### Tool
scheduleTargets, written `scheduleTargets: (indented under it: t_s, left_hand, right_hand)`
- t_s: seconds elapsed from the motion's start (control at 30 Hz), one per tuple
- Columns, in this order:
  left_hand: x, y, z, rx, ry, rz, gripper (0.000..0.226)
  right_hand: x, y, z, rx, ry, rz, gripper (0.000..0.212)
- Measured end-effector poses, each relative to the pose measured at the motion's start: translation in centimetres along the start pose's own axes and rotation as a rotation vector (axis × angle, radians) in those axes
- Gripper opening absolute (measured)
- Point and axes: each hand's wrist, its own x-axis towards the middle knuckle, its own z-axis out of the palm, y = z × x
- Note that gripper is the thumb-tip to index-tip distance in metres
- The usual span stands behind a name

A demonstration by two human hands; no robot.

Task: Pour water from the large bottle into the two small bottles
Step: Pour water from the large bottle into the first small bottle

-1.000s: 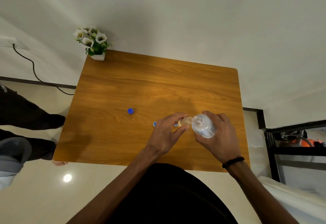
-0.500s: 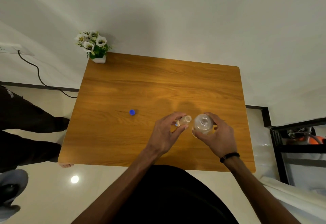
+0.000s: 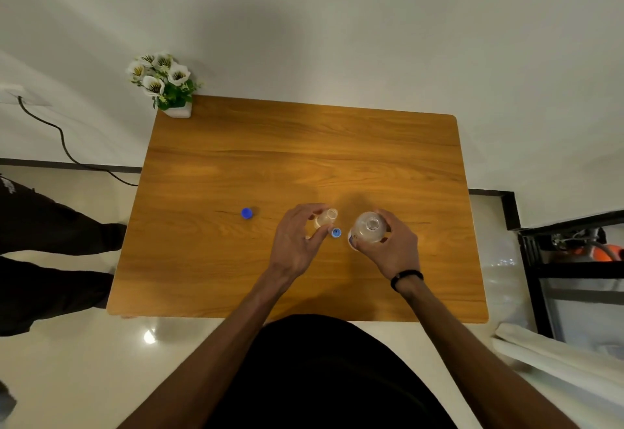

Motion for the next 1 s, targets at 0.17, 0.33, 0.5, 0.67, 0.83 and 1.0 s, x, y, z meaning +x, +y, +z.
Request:
scheduleTargets:
  t_s: [0.17,0.33,0.5,0.67,0.83,1.0]
  left_hand:
    - [1.4,-1.2,0.9,-0.042,-0.026,-0.064,0.031]
    - [2.9,-2.7,1.5,-0.015,-0.065,-0.102,0.03]
    - [4.2,-4.3,1.9,0.002,-0.112,-0.188,0.029]
    - [4.7,-5.1,2.0,0.024,-0.126,-0.219,0.022]
    - [4.9,-5.6,2.3,0.017,-0.124,-0.245,0.02]
    - [4.7,-6.3,2.5,-0.001,-0.127,-0.275,0.016]
  right_hand:
    - [0.6,0.5,1.0,-0.017,-0.023,0.051,0.073]
    - [0.9,1.0,1.8,-0.041,-0.034,0.082,0.073]
    - [0.6,0.7,2.4,-0.054,-0.024,0.069,0.07]
    - [0.1,0.1,3.1,-0.046,0.003,0.053,0.067]
    - [-0.6,-0.3,3.6,-0.031,0.013,0.062,0.066]
    - [-1.4,-0.3,3.9,-0.042,-0.011,0.062,0.068]
